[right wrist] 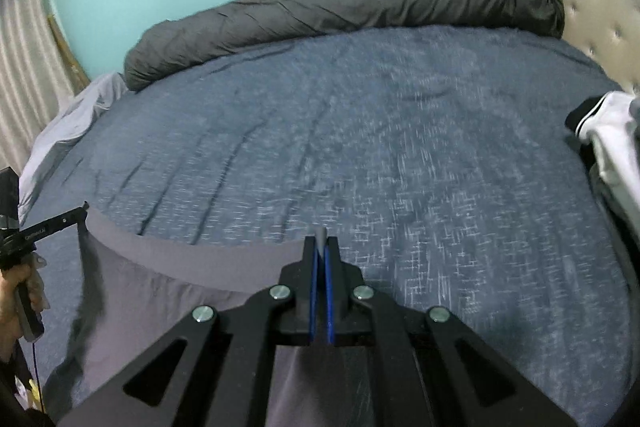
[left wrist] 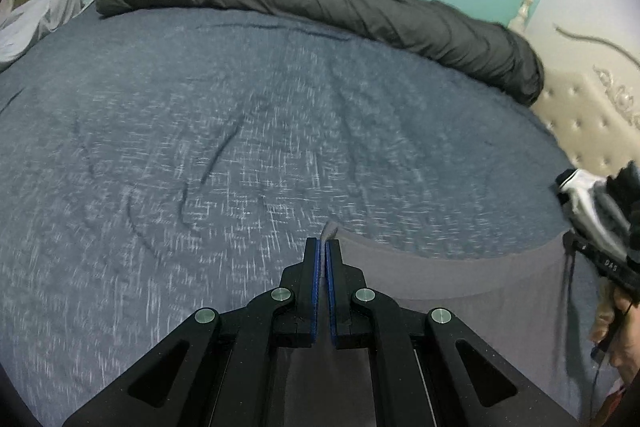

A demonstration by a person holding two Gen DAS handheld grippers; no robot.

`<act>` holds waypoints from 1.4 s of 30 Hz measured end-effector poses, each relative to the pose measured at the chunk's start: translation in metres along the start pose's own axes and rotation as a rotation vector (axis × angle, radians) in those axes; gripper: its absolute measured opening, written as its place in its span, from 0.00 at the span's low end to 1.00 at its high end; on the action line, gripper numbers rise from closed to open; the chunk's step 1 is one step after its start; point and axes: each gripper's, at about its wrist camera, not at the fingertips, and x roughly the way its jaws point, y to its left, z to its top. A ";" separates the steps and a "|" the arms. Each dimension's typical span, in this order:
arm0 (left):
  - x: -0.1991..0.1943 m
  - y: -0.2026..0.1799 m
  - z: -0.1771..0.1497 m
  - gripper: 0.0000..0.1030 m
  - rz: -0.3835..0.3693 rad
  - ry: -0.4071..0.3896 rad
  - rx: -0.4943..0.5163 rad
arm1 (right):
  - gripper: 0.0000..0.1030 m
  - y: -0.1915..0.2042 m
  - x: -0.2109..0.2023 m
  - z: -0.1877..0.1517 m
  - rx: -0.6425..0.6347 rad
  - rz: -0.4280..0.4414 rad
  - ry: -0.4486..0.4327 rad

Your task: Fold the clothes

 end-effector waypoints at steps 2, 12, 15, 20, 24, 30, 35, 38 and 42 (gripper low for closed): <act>0.012 -0.002 0.003 0.03 0.014 0.020 0.016 | 0.03 -0.004 0.015 0.002 0.007 -0.016 0.021; 0.047 0.005 0.014 0.04 0.053 0.081 0.008 | 0.03 -0.005 0.066 0.019 -0.016 -0.082 0.096; 0.050 0.009 0.011 0.06 0.055 0.095 -0.010 | 0.03 -0.008 0.082 0.019 -0.001 -0.090 0.153; 0.029 0.026 0.007 0.29 0.067 0.078 -0.052 | 0.26 -0.026 0.074 0.018 0.089 -0.110 0.137; -0.012 0.039 -0.008 0.32 0.060 0.054 -0.066 | 0.41 -0.044 0.030 0.006 0.197 -0.035 0.054; -0.063 0.051 -0.055 0.32 0.063 0.037 -0.107 | 0.41 -0.051 -0.030 -0.058 0.332 0.080 0.035; -0.085 0.053 -0.099 0.32 0.063 0.045 -0.155 | 0.41 -0.047 -0.056 -0.109 0.427 0.107 0.052; -0.093 0.052 -0.123 0.32 0.054 0.059 -0.157 | 0.41 -0.046 -0.065 -0.127 0.466 0.109 0.045; -0.098 0.050 -0.133 0.32 0.048 0.057 -0.150 | 0.38 -0.041 -0.068 -0.139 0.482 0.105 0.051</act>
